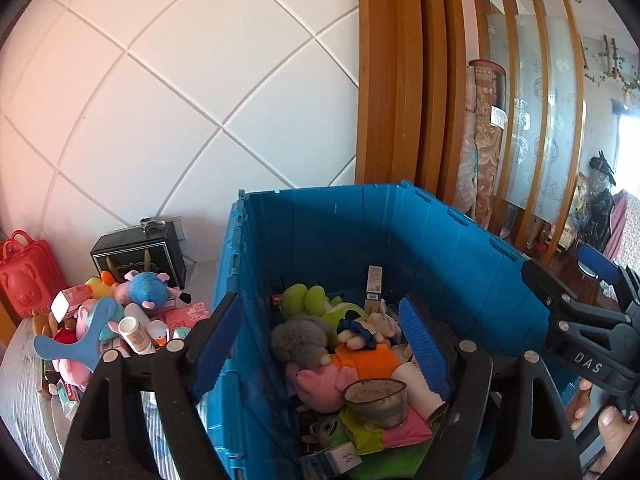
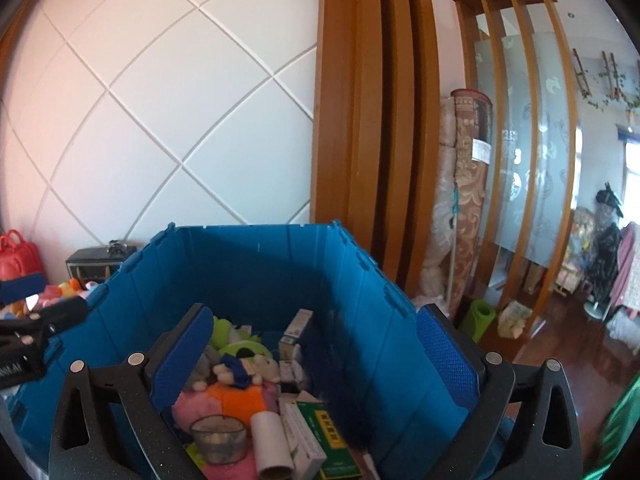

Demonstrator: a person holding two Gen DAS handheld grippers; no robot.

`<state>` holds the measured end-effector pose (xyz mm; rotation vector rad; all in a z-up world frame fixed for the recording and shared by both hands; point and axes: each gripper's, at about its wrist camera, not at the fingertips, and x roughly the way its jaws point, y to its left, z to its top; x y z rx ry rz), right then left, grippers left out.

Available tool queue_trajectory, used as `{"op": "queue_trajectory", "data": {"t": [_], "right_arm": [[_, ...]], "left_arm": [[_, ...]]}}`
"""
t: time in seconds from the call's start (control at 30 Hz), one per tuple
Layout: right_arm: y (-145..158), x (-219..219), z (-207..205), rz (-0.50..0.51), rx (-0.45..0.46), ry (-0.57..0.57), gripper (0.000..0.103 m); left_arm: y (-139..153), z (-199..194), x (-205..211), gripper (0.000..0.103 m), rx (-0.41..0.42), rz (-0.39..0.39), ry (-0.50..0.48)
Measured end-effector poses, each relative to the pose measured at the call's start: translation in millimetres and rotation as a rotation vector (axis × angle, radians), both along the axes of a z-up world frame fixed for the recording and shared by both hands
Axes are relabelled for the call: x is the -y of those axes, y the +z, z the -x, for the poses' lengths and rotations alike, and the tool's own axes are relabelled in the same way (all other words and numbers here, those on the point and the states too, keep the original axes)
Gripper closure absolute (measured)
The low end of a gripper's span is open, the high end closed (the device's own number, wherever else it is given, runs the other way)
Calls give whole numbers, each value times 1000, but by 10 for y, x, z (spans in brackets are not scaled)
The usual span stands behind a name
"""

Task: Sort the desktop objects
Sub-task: 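Open both tools to drop the brush and box into the crate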

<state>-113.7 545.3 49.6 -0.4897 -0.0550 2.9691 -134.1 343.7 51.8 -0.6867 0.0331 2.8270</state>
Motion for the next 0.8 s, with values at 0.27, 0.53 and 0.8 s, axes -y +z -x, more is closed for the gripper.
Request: {"op": "queue_trajectory", "data": {"t": [0.27,0.53,0.8], "right_arm": [[39,221,-92,-37,-26,-14,0],[126,622,-184,-33,-62,28,0],[234,1488,-314,-10,-103,119,0]], "left_arm": [[89,-160,390,21,-84,-17,74],[129,-351,1131,12,-169,-40,196],[-47,-370,2384,12,-157,-46,369]]}}
